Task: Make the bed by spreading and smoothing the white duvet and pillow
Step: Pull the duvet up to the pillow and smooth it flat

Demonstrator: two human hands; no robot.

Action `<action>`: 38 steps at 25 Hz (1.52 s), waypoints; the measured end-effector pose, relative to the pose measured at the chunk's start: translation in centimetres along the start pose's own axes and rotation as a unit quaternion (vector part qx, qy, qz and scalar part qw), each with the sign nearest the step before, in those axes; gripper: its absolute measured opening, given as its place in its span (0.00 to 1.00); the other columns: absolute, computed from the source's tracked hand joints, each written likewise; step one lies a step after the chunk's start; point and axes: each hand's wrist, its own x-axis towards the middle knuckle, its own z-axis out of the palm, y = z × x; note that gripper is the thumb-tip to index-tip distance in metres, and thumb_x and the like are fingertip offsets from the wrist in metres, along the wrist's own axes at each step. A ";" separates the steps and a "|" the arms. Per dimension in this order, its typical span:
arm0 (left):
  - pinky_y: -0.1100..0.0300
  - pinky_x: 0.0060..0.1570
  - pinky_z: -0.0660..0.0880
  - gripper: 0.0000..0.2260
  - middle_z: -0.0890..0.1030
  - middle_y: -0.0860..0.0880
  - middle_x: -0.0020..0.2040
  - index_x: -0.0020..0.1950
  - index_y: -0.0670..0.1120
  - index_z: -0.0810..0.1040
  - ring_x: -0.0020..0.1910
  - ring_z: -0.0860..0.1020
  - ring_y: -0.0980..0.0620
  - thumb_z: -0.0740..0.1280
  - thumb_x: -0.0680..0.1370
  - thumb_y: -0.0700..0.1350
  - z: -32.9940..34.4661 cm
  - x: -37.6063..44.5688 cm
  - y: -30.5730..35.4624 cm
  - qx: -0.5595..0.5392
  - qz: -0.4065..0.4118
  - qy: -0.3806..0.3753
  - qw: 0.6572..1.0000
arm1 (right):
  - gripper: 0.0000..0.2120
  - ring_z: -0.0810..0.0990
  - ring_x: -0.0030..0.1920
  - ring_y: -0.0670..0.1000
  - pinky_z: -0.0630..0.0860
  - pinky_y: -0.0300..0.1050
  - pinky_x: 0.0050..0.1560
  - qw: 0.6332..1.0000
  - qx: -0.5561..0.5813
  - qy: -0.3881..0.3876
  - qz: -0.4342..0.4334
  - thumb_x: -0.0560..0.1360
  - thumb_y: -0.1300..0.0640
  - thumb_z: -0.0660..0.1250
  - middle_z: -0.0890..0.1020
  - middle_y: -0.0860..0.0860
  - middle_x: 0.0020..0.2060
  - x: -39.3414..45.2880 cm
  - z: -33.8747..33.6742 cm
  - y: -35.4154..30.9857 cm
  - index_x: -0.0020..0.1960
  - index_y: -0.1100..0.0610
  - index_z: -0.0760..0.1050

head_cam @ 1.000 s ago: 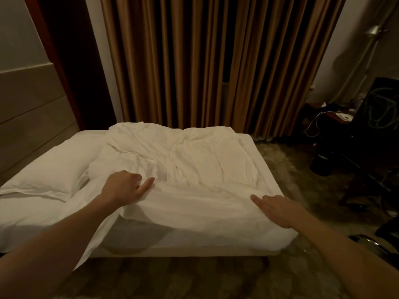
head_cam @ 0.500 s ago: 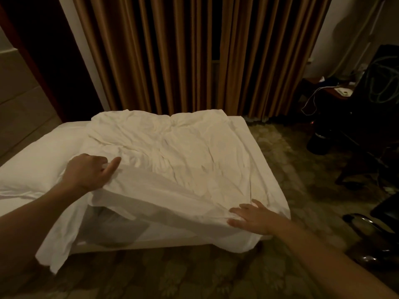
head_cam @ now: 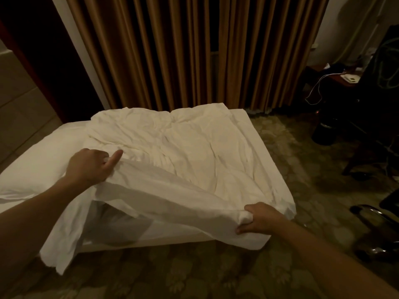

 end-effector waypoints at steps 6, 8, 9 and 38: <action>0.58 0.33 0.67 0.39 0.76 0.46 0.24 0.25 0.43 0.76 0.27 0.74 0.45 0.49 0.79 0.71 0.1 0.0 -0.6 -0.033 -0.048 0.019 0.998 | 0.42 0.70 0.30 0.50 0.68 0.47 0.39 0.977 0.139 0.152 0.049 0.59 0.13 0.40 0.70 0.50 0.27 -0.1 -5.0 -1.3 0.30 0.53 0.61; 0.59 0.33 0.64 0.36 0.76 0.46 0.25 0.25 0.43 0.77 0.27 0.74 0.46 0.52 0.81 0.67 -0.2 -0.2 -0.6 -0.050 -0.058 0.018 0.997 | 0.37 0.73 0.31 0.51 0.69 0.47 0.39 0.977 0.114 0.171 0.059 0.67 0.21 0.42 0.72 0.51 0.27 -0.3 -6.1 -1.6 0.29 0.55 0.63; 0.59 0.33 0.64 0.36 0.77 0.46 0.25 0.25 0.44 0.77 0.28 0.74 0.46 0.52 0.81 0.66 -0.4 -0.3 -0.6 -0.056 -0.059 0.016 0.997 | 0.36 0.74 0.32 0.50 0.69 0.46 0.39 0.976 0.092 0.185 0.063 0.70 0.25 0.42 0.73 0.51 0.27 -0.5 -6.6 -1.4 0.29 0.56 0.64; 0.56 0.33 0.67 0.39 0.75 0.50 0.24 0.25 0.45 0.75 0.28 0.74 0.50 0.42 0.72 0.74 21.3 31.0 -5.1 -0.062 -0.054 -0.071 0.994 | 0.48 0.71 0.27 0.46 0.61 0.38 0.29 0.927 -0.150 0.337 0.069 0.66 0.22 0.21 0.73 0.47 0.26 31.3 -25.7 3.4 0.33 0.52 0.71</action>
